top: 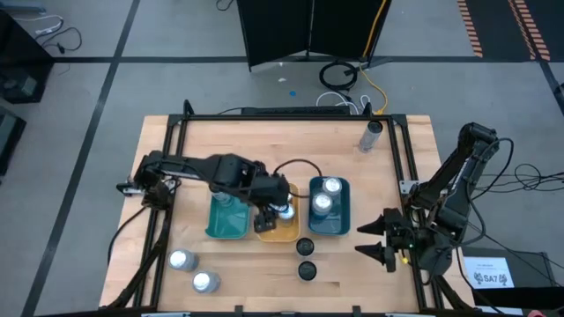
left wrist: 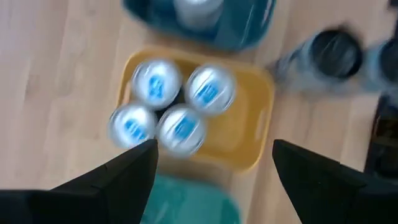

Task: Sort soda cans
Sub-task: Put the top bottom left black can into the light green bin and adjust the can

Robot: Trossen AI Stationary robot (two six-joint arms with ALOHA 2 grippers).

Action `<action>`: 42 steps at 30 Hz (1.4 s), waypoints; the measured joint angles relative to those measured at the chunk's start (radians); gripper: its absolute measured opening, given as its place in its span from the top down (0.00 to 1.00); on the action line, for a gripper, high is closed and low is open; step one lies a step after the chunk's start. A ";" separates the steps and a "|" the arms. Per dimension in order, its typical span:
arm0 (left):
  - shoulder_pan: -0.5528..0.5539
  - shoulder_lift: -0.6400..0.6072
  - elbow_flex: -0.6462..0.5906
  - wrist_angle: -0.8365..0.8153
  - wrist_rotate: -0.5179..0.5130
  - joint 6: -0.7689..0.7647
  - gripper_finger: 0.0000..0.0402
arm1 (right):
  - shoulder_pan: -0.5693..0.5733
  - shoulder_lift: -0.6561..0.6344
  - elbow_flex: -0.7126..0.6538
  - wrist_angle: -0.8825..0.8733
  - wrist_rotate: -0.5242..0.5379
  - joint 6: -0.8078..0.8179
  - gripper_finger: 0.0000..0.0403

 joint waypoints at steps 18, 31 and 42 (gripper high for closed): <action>-0.053 0.001 -0.026 0.444 -0.101 0.053 0.19 | -0.003 0.000 0.000 -0.001 -0.004 -0.002 0.18; -0.140 0.082 -0.026 0.398 -0.176 -0.036 0.19 | -0.003 0.000 0.000 -0.063 -0.006 -0.005 0.18; -0.268 0.165 -0.027 0.447 -0.519 -0.139 0.19 | -0.002 0.000 0.000 -0.124 -0.111 -0.005 0.18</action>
